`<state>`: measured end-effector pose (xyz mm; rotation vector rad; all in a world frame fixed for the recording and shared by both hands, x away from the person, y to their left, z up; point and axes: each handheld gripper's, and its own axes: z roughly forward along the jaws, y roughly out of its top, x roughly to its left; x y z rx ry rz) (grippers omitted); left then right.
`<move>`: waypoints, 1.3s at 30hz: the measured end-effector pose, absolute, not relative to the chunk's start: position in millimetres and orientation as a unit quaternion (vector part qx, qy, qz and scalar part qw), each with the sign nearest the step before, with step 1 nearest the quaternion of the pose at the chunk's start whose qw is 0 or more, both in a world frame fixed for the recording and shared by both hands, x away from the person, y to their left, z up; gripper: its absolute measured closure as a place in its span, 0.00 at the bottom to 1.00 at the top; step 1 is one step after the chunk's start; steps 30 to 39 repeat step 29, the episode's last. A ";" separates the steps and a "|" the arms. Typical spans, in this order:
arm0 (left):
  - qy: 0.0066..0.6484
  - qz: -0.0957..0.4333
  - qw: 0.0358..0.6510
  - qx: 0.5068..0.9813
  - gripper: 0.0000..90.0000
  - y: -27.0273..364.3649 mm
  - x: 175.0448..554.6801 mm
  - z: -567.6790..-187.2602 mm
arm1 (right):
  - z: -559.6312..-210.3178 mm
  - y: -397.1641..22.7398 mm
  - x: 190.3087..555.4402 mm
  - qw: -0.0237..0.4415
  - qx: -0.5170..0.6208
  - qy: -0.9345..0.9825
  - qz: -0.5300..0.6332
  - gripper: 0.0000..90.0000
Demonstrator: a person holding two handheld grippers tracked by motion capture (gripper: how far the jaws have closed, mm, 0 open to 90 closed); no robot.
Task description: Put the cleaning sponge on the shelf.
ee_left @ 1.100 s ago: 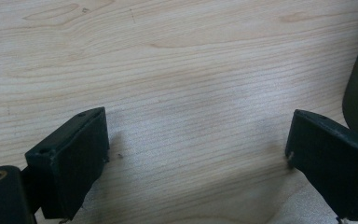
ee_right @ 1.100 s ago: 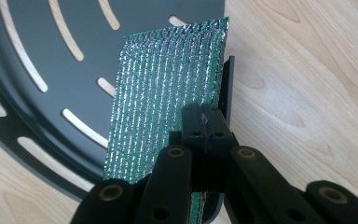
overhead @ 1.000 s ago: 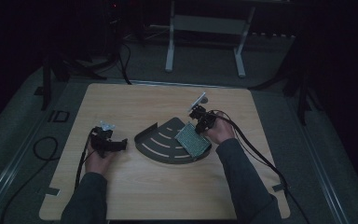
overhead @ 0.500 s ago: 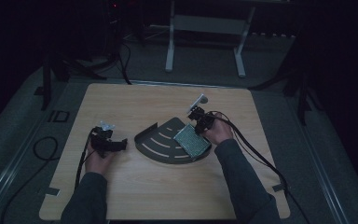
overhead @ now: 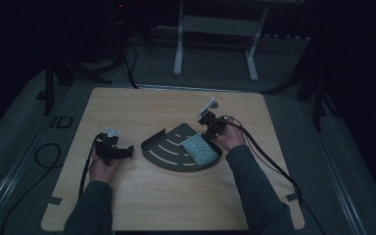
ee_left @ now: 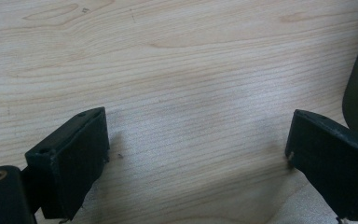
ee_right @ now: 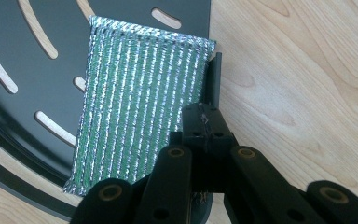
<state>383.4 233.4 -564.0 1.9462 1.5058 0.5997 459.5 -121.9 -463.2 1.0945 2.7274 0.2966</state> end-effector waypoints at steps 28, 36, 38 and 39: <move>0.568 0.226 0.300 0.732 0.07 233.2 383.4 -564.0 | -463.1 -202.4 413.6 0.122 0.414 0.884 0.179 0.38; 0.568 0.226 0.300 0.732 0.07 233.2 383.4 -564.0 | -464.1 -204.5 410.1 0.125 0.415 0.882 0.182 0.35; 0.568 0.226 0.300 0.732 0.07 233.2 383.4 -564.0 | -464.1 -204.5 410.1 0.125 0.415 0.882 0.182 0.35; 0.568 0.226 0.300 0.732 0.07 233.2 383.4 -564.0 | -464.1 -204.5 410.1 0.125 0.415 0.882 0.182 0.35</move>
